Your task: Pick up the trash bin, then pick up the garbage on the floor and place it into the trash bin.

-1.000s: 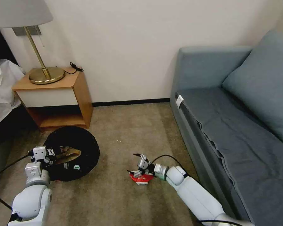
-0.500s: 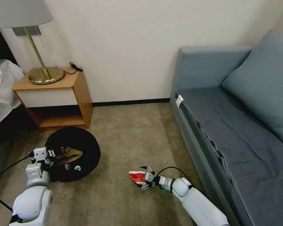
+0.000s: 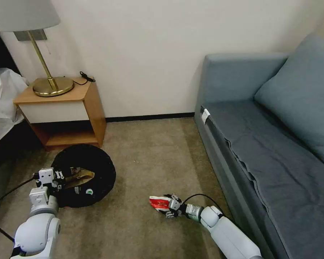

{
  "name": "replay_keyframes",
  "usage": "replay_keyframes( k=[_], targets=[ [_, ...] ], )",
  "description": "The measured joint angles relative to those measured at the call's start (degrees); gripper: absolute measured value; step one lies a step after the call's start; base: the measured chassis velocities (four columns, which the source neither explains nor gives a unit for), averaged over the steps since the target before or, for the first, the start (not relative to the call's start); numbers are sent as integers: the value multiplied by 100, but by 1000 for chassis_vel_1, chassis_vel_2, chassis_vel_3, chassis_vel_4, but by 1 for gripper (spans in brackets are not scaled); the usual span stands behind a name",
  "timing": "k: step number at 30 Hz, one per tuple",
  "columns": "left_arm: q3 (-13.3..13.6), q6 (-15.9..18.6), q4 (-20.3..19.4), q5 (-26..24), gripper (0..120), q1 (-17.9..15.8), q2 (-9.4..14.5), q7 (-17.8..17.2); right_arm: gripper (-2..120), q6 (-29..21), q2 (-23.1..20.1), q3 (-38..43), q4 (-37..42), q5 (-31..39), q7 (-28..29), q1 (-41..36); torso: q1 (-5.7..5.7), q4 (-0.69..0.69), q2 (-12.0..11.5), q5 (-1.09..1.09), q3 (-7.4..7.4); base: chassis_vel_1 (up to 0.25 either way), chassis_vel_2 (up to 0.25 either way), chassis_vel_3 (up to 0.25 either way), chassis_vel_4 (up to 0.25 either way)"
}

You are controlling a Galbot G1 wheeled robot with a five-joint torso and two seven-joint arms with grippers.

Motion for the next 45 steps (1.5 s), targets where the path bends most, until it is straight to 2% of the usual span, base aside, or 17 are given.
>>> replay_keyframes(
  k=[1,2,6,7,11,14,16,18,21,32,43,45],
  targets=[
    [-2,1,-8,0,4,1,1,0,59,9,6,1,-5,0,-6,3,0,0,0,0,0,0,0,0,0],
    [-2,1,-8,0,4,1,1,0,59,9,6,1,-5,0,-6,3,0,0,0,0,0,0,0,0,0],
    [-8,2,-25,-1,4,11,-1,1,41,32,29,-17,21,4,-31,10,0,0,0,0,0,0,0,0,0],
    [-8,2,-25,-1,4,11,-1,1,41,32,29,-17,21,4,-31,10,0,0,0,0,0,0,0,0,0],
    [-4,-7,-26,34,4,42,-12,15,21,63,64,-29,25,3,-33,44,0,0,0,0,0,0,0,0,0],
    [-3,-8,-42,37,4,50,-2,25,14,82,87,-26,6,-12,-30,56,0,0,0,0,0,0,0,0,0],
    [-10,-11,-52,32,4,48,21,33,3,88,107,-20,4,-15,-24,71,0,0,0,0,0,0,0,0,0],
    [-12,-29,-43,32,4,42,30,36,0,90,114,-15,7,-14,-23,83,0,0,0,0,0,0,0,0,0],
    [-12,-126,18,70,4,26,25,52,0,97,149,25,14,-13,-13,137,0,0,0,0,0,0,0,0,0],
    [-22,-149,-48,92,4,87,-20,82,0,128,324,301,-82,21,18,632,0,0,0,0,0,0,0,0,0],
    [-54,-260,-81,189,4,157,-78,146,0,149,589,576,-150,343,97,1243,0,0,0,0,0,0,0,0,0],
    [-37,-262,-86,214,4,170,-114,148,0,151,663,517,-39,578,144,1352,0,0,0,0,1,0,0,0,0]
  ],
)
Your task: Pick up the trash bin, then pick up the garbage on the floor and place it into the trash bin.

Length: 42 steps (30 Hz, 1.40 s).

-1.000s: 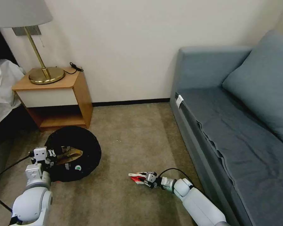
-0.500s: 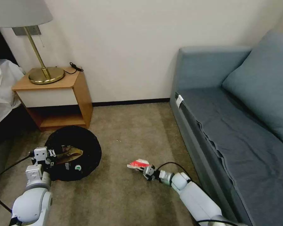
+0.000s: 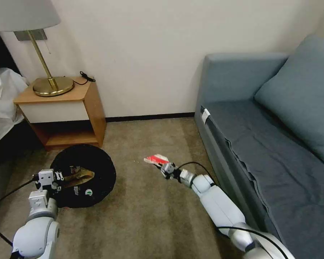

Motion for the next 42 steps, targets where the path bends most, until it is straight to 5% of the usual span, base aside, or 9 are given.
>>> replay_keyframes(
  k=[15,37,42],
  targets=[
    [140,-9,-71,171,4,-1,-118,-1,0,-203,780,-1084,1043,1234,407,124,0,3,1,0,0,0,0,0,0],
    [236,68,-201,190,4,-56,-112,-16,0,-314,783,-2280,1412,1264,581,-145,0,0,1,0,0,0,0,0,0],
    [250,72,-174,197,4,-87,-114,-9,21,-261,780,-2279,1305,1201,665,-177,0,0,1,0,0,0,0,0,0]
  ],
)
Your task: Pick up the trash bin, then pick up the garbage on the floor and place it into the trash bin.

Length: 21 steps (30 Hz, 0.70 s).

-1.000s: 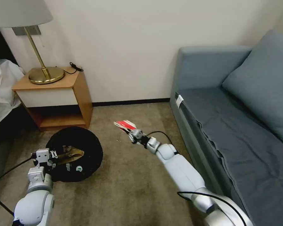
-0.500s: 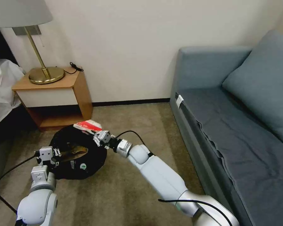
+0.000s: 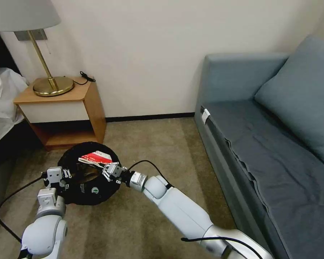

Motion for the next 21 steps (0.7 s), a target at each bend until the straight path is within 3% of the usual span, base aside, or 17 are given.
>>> replay_keyframes(
  k=[15,21],
  targets=[
    [-13,-17,45,26,4,26,-84,3,70,77,0,167,-23,-135,92,-7,0,0,0,1,0,0,0,0,0],
    [-103,-44,33,-44,4,56,-65,-2,96,-24,0,583,91,-22,182,134,0,0,0,1,0,0,0,0,0]
  ],
)
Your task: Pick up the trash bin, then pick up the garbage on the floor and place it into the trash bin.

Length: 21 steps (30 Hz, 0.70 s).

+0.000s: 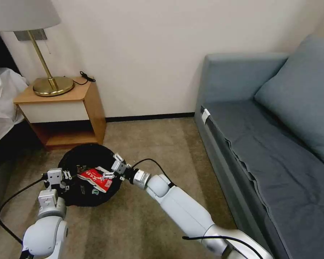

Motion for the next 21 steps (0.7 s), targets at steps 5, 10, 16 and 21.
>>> replay_keyframes(
  k=[5,10,16,21],
  targets=[
    [-42,-11,-36,-89,4,9,12,-19,100,-138,1,533,-20,143,92,126,0,0,0,0,0,0,0,0,0],
    [-81,-11,-107,-320,4,15,16,-185,100,-22,0,1116,-466,-129,137,72,0,0,0,1,0,0,0,0,0],
    [-204,0,-89,-609,4,0,23,-389,100,310,-2,1811,-1361,-656,136,8,0,-2,0,1,0,0,0,0,0],
    [-303,-5,13,-828,4,-25,29,-514,100,409,-1,2098,-1850,-876,137,-151,0,0,0,0,0,0,0,0,0]
  ],
)
